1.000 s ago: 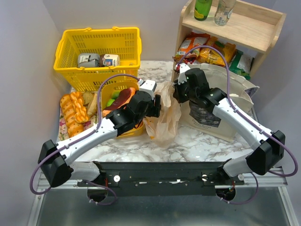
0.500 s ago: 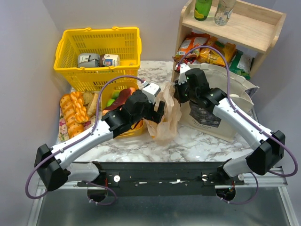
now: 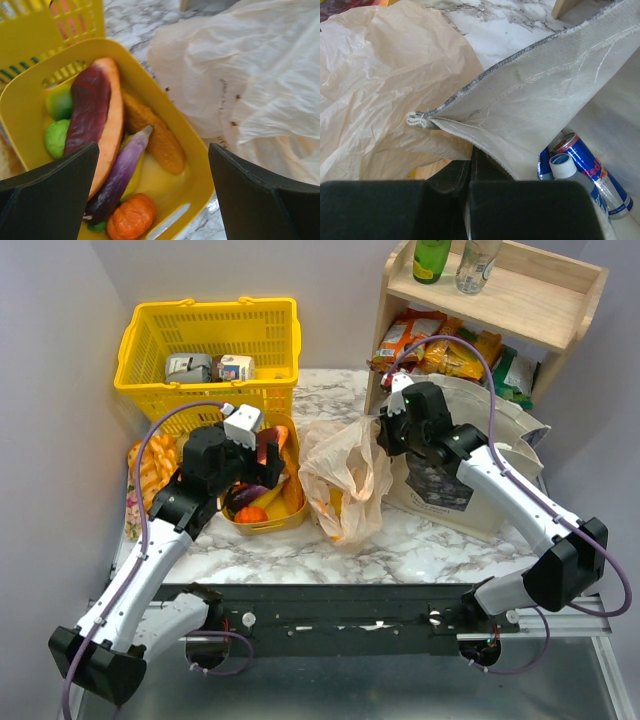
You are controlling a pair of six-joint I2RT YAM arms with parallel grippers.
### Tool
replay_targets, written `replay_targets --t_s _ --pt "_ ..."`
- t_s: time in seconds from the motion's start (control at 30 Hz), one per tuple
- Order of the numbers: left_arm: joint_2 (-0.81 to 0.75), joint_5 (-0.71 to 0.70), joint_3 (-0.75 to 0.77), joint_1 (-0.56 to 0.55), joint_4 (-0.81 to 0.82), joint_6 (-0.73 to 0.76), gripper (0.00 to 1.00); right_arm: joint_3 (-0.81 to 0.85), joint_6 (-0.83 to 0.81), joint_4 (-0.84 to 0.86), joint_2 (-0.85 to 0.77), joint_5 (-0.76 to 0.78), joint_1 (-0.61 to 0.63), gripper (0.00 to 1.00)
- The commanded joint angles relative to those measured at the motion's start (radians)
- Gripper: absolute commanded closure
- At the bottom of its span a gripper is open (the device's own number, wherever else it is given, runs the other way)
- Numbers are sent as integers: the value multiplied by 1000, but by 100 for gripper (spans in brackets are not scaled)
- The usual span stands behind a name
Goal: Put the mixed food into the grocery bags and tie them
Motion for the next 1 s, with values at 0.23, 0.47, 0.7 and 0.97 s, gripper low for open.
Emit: replay_targets --t_s 0.23,0.47,0.7,0.97 --pt "295 -67 21 97 -186 18 26 -33 -19 17 -21 -56 -12 93" --pt "346 -96 38 83 -270 -25 38 -43 -25 31 -17 -75 -13 93" --pt "381 -247 35 -74 -378 -140 39 -46 -30 42 -8 -90 -15 93" --pt "422 -366 26 -78 -343 -109 32 -53 -31 48 -14 -108 -15 93"
